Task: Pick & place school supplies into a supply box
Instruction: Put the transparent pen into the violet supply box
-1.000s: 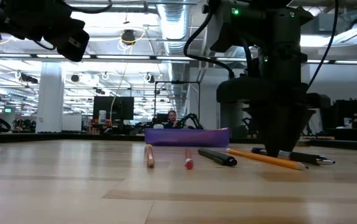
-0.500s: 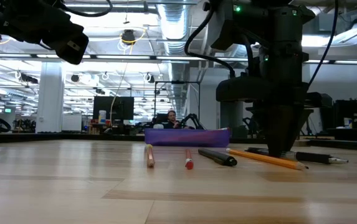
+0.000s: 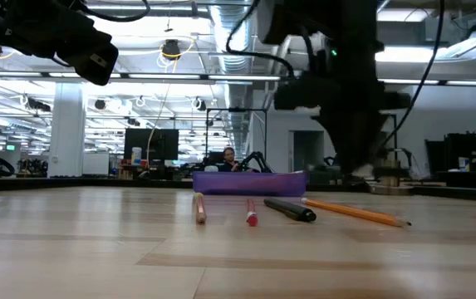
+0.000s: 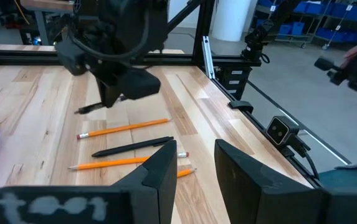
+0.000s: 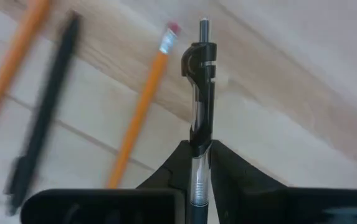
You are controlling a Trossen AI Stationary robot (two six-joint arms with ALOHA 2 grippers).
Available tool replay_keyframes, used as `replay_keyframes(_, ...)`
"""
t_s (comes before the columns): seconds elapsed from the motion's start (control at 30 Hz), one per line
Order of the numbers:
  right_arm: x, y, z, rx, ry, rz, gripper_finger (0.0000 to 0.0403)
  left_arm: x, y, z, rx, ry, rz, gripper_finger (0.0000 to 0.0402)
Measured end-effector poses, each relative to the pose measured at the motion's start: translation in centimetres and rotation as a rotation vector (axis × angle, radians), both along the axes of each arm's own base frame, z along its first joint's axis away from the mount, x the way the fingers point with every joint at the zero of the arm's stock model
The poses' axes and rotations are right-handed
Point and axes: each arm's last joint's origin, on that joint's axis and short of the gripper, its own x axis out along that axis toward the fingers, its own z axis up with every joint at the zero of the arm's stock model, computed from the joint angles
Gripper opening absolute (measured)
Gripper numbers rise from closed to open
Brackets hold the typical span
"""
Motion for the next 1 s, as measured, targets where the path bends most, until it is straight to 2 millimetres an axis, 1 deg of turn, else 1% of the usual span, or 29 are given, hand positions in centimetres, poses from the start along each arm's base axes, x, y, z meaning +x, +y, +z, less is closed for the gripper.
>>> replay_keyframes(0.1,0.7,-0.5,1.5,-0.014,-0.020,0.024,0.0030,0.0,0.0,0.0,0.000,-0.001,0.000,0.0096)
replay_keyframes(0.27,1.3,-1.5,3.2,-0.051,-0.023,0.046,0.0024,0.0,0.0,0.0,0.003,-0.001,-0.001,0.0096)
replay_keyframes(0.47,1.6,-2.1,3.6,-0.068,-0.033,0.051,0.0029,0.0,0.0,0.0,0.003,-0.001,-0.001,0.0096)
replay_keyframes(0.6,1.7,-3.1,3.6,-0.077,-0.028,0.059,0.0028,0.0,0.0,0.0,0.003,-0.001,-0.001,0.0096)
replay_keyframes(0.8,2.0,-6.0,3.5,-0.006,-0.004,0.096,0.0024,0.0,0.0,0.0,-0.007,0.002,0.000,0.0096)
replay_keyframes(0.9,2.0,-8.0,3.5,0.019,0.002,0.122,0.0028,0.0,0.0,0.0,-0.053,0.019,0.008,0.0096)
replay_keyframes(1.0,2.0,-10.3,3.6,0.020,0.010,0.158,0.0027,0.0,0.0,0.0,-0.059,0.021,0.009,0.0096)
